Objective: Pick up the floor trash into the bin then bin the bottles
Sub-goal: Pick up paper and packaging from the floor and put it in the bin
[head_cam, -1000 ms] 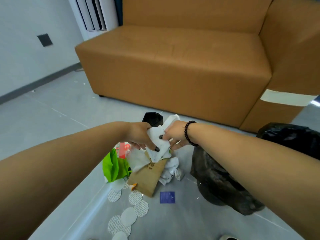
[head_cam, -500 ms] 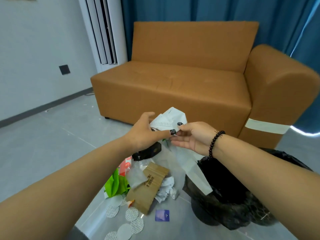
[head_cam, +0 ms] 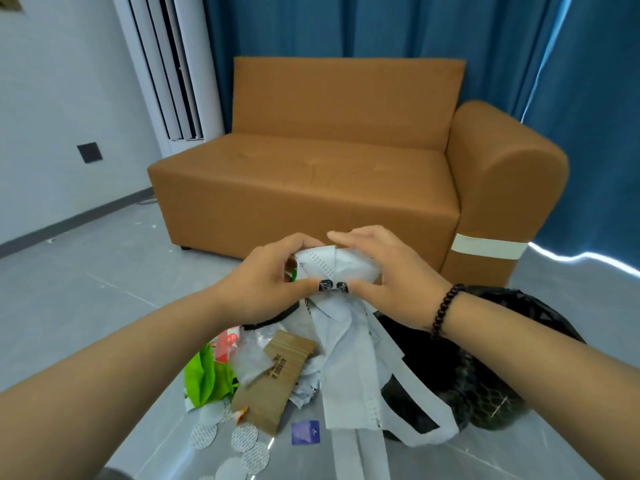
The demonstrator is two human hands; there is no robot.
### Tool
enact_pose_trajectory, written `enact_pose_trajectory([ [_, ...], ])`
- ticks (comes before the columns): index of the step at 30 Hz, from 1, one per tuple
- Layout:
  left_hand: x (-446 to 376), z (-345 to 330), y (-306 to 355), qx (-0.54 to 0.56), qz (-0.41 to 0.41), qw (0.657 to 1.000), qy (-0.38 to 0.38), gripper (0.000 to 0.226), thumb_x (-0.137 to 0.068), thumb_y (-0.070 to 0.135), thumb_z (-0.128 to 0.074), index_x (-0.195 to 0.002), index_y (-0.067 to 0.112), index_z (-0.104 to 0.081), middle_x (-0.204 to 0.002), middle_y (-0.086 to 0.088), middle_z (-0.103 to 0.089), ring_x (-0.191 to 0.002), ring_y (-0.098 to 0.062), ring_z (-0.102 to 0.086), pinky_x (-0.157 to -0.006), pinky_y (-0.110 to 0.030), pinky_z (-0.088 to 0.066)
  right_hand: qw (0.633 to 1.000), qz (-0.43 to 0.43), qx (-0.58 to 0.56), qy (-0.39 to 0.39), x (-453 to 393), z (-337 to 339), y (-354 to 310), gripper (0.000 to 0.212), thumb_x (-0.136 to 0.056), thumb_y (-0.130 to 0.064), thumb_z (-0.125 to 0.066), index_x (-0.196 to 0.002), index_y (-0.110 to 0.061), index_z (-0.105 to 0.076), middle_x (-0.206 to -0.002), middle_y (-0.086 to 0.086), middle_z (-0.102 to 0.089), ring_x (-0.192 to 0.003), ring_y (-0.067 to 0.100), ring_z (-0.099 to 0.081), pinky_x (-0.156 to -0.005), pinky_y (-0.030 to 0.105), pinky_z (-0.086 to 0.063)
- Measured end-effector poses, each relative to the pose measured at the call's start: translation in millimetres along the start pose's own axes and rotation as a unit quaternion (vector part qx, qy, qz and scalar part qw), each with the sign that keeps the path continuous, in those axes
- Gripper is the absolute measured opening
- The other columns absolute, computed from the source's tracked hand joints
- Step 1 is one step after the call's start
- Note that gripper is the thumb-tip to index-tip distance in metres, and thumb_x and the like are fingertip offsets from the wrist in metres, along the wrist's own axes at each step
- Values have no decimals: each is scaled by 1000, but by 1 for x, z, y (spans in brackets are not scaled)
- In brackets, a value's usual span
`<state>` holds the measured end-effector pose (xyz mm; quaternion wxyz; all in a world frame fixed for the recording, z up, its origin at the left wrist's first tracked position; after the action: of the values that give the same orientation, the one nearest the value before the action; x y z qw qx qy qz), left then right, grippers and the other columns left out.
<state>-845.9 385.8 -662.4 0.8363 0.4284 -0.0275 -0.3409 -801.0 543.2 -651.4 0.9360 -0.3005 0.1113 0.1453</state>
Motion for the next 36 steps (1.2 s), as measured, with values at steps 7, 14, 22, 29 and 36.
enact_pose_trajectory([
  [7,15,9,18,-48,-47,998,-2,21,-83,37,-61,-103,29,-59,-89,6,-66,-80,-20,-62,-72,-44,-50,981,155,100,61,6,11,-30,26,-91,-28,-53,-116,-24,-61,-95,-8,-59,-80,14,-59,-69,38,-52],
  [14,23,14,12,72,-4,997,3,27,-83,19,-73,-108,17,-62,-96,-2,-69,-88,-25,-66,-81,-46,-55,953,246,101,147,10,11,-42,27,-90,-22,-54,-113,-17,-66,-79,0,-64,-66,16,-61,-55,34,-52],
  [22,30,-6,-7,323,157,930,-81,51,-81,54,-55,-119,20,-61,-118,-14,-66,-105,-33,-61,-93,-49,-45,928,279,126,213,12,11,-47,23,-90,-19,-60,-105,-6,-70,-77,3,-67,-59,18,-61,-48,32,-49],
  [29,19,-2,-5,412,128,902,-6,49,-81,37,-58,-112,-2,-61,-105,-17,-66,-96,-28,-62,-85,-35,-52,874,355,237,231,8,9,-56,17,-91,-15,-62,-85,-1,-69,-69,5,-59,-49,20,-49,-38,33,-41],
  [36,17,4,-3,339,79,937,18,41,-87,27,-51,-118,0,-58,-96,-5,-72,-80,-10,-68,-66,-18,-54,962,232,72,123,-5,1,-27,40,-86,-30,-58,-122,-14,-57,-118,0,-54,-96,18,-60,-72,36,-55],
])
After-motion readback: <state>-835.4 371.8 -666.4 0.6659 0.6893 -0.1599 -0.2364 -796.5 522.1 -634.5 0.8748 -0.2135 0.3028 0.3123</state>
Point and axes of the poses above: each hand's wrist, its own x-axis away from the middle knuckle, its own z-axis out of the back of the hand, y = z × x, the point moved 6 cm from there along -x, towards the middle knuckle
